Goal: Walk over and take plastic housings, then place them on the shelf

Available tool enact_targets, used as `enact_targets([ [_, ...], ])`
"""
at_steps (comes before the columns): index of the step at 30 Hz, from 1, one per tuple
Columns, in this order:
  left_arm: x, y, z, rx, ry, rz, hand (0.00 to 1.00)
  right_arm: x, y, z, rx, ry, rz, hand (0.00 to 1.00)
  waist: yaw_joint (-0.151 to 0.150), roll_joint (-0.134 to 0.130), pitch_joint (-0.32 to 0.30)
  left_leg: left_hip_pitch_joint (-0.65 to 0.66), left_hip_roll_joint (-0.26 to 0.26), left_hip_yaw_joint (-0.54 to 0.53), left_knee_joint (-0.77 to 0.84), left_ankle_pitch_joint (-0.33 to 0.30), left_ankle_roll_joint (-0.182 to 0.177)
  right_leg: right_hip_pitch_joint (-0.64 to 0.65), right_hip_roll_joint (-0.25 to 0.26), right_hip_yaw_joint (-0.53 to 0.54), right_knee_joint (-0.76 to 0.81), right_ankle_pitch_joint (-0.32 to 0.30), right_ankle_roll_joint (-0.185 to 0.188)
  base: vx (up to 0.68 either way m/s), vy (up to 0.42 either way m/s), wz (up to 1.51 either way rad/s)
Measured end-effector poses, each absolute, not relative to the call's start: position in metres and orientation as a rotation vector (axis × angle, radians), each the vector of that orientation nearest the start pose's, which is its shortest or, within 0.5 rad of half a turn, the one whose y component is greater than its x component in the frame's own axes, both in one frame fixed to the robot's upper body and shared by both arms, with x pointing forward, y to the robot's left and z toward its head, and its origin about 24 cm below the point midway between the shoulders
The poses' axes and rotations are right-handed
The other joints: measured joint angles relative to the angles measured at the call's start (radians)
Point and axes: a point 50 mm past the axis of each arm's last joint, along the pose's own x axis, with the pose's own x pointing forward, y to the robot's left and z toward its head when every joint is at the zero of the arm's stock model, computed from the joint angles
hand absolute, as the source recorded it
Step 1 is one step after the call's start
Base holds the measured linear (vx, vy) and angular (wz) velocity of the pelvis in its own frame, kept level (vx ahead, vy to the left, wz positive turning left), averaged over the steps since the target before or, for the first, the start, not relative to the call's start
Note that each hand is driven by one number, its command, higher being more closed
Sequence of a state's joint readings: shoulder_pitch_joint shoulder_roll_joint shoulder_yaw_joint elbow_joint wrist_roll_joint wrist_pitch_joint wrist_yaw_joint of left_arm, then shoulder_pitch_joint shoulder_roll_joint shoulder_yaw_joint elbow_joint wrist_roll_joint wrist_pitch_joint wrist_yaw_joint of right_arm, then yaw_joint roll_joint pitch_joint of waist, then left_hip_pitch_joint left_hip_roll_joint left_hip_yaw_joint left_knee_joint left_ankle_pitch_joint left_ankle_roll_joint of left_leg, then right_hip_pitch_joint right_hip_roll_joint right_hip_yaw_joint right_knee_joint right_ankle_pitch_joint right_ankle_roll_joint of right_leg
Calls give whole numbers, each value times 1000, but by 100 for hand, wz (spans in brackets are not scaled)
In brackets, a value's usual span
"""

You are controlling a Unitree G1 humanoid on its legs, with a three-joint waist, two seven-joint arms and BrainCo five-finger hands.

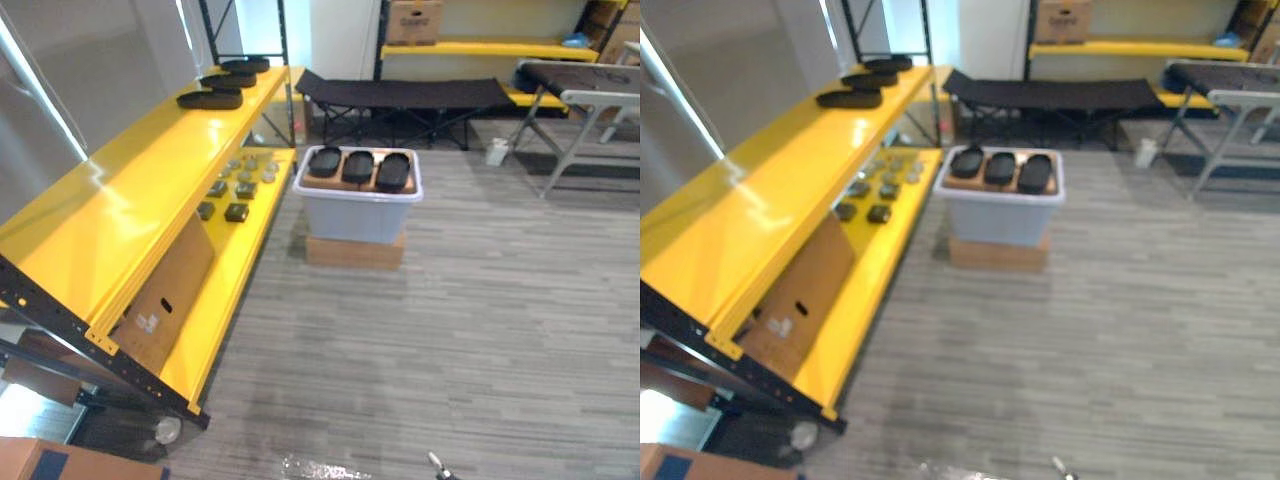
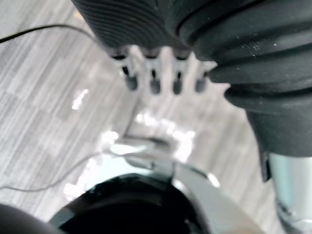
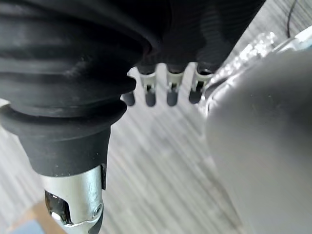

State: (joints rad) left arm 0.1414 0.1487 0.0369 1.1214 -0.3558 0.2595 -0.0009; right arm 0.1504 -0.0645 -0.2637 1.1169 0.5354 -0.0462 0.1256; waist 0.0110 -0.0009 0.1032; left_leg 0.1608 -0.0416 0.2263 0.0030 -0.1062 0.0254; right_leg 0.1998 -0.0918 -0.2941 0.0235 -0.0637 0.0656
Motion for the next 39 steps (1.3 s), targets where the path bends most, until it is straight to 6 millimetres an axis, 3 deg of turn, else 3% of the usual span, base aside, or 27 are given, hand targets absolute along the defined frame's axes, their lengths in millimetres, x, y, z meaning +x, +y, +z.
enact_targets([
  [8,40,211,-172,-243,1413,346,0,77,-202,-163,527,935,-573,0,-10,-18,36,49,-11,3,-83,31,-5,9,0,-5,-17,11,18,20,15,-1],
  [14,40,212,-172,-235,1414,355,0,82,-203,-162,486,919,-590,0,-24,-18,50,50,-12,6,-83,32,-6,11,1,-5,-22,11,18,-32,-4,-1],
  [23,41,211,-172,-222,1416,357,0,74,-194,-168,575,1040,-517,0,-26,-15,59,65,-11,5,-90,42,-12,29,4,-8,-33,11,18,-51,-14,0],
  [39,37,214,-172,-151,1441,415,0,71,-182,-170,730,1098,-447,0,-26,-29,68,85,-18,-9,-92,49,-2,70,1,-38,-48,11,18,-34,3,4],
])
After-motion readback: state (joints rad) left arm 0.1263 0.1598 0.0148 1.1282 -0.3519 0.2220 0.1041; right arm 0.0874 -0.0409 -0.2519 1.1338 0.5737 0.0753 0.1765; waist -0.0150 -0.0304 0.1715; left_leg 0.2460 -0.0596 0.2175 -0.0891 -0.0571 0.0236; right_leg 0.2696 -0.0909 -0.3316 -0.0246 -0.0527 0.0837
